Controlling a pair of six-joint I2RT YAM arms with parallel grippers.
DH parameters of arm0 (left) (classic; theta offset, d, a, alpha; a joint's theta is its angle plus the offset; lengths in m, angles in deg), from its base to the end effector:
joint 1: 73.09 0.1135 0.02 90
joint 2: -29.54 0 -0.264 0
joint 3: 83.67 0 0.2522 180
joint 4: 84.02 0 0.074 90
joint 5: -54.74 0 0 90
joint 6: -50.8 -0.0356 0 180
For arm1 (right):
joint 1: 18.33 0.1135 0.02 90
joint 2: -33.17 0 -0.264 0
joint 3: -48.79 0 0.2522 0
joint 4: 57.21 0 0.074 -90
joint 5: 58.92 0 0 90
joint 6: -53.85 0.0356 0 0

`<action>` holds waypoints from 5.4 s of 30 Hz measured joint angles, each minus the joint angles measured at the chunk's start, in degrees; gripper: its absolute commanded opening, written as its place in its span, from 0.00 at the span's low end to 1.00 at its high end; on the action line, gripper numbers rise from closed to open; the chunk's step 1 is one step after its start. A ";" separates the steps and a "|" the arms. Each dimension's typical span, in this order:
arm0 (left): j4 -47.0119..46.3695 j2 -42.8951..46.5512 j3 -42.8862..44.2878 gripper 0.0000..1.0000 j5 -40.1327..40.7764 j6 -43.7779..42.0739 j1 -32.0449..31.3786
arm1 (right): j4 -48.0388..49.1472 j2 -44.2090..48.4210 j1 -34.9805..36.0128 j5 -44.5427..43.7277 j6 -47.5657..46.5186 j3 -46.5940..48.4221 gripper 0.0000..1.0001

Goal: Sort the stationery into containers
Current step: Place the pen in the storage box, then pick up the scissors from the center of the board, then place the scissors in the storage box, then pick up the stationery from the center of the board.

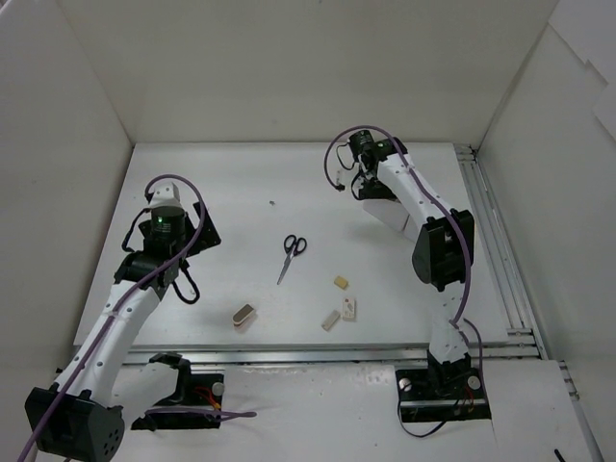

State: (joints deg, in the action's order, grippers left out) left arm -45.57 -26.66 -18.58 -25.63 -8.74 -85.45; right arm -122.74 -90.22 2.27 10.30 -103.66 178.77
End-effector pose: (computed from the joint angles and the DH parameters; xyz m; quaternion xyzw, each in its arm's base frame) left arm 0.2134 -0.0407 0.3180 -0.1772 0.8437 -0.1156 0.4934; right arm 0.4455 0.1540 0.2710 -0.6243 0.7147 -0.2642 0.1724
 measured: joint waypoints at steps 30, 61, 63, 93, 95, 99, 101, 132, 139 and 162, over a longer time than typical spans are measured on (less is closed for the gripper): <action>1.57 6.45 -2.73 0.99 -11.63 -2.91 -0.39 | 50.64 50.80 9.18 19.56 54.53 -58.55 0.98; 3.26 3.17 -7.10 1.00 -7.80 1.62 -6.82 | 51.67 5.20 21.40 4.17 92.15 -37.75 0.37; 3.30 3.15 -7.10 1.00 -7.63 1.60 -6.82 | 51.28 4.55 21.42 3.98 92.17 -37.07 0.37; 2.99 -0.13 -7.04 0.99 -8.13 1.22 -7.89 | 56.78 44.41 10.71 -20.20 82.14 -50.64 0.00; 2.84 -0.63 -6.82 1.00 -8.24 1.20 -7.91 | 57.02 47.58 6.38 -24.48 80.46 -51.65 0.00; 2.21 -2.67 -6.54 1.00 -8.44 1.14 -8.31 | 57.00 50.73 -1.44 -32.22 77.07 -53.90 0.00; 2.05 -3.93 -6.54 0.99 -8.79 1.05 -8.39 | 56.72 50.77 -5.09 -34.40 75.80 -54.38 0.00; 5.68 -2.49 -12.35 0.99 -14.40 5.84 -9.46 | 53.29 29.59 -7.41 -47.98 76.78 -50.49 0.59; 3.69 -2.43 -12.35 0.99 -16.04 5.11 -9.51 | 51.32 47.01 -5.49 -24.48 76.81 -57.44 0.98; -0.96 -2.12 -9.09 0.99 -17.59 1.11 -11.32 | 43.56 40.57 25.83 11.98 100.26 -73.83 0.83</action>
State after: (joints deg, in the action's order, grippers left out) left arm -46.53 -28.78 -27.67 -43.22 -7.62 -96.77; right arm -79.18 -49.65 28.11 22.28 -3.40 104.94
